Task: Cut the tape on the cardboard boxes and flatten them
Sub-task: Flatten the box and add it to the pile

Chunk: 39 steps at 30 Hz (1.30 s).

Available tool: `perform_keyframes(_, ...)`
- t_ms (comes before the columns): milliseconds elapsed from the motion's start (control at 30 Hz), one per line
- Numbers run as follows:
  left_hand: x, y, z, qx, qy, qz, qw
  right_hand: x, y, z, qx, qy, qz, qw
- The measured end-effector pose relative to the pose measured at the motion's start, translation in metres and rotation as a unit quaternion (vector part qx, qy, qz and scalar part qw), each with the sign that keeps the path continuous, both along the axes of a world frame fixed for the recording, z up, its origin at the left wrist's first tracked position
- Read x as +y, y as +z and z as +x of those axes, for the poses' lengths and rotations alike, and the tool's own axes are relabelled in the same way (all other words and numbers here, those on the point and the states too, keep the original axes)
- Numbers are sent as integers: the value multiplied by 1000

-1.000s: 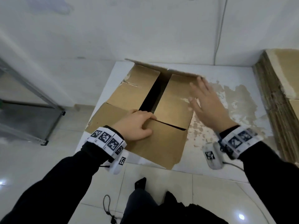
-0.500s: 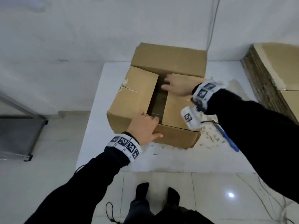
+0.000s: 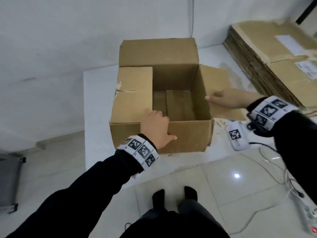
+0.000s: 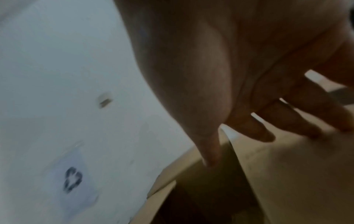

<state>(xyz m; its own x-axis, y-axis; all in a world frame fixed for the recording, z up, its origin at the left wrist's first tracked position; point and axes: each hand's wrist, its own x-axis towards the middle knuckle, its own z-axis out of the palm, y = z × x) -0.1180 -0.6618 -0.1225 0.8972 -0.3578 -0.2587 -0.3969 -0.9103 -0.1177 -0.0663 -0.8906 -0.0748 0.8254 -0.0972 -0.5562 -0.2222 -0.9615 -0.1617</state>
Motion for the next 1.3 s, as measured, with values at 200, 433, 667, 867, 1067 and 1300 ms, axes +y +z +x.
perform_keyframes(200, 72, 62, -1, -159, 64, 30, 985, 30, -40, 8, -25, -152, 161, 975)
perform_keyframes(433, 174, 38, 42, 235, 225, -151, 933, 20, -38, -8, -110, -211, 273, 932)
perform_keyframes(667, 118, 97, 112, -8, 44, -341, 939, 58, -48, -44, -352, -237, 311, 851)
perform_keyframes(867, 11, 125, 118, 8, -51, -399, 916, 131, -104, -93, -329, -260, 326, 847)
perform_keyframes(1067, -18, 118, 111, -60, -48, -271, 960, 125, -109, -99, -341, -221, 331, 852)
perform_keyframes(1300, -23, 118, 114, 59, -43, -226, 971, 118, -121, -109, -338, -210, 389, 831)
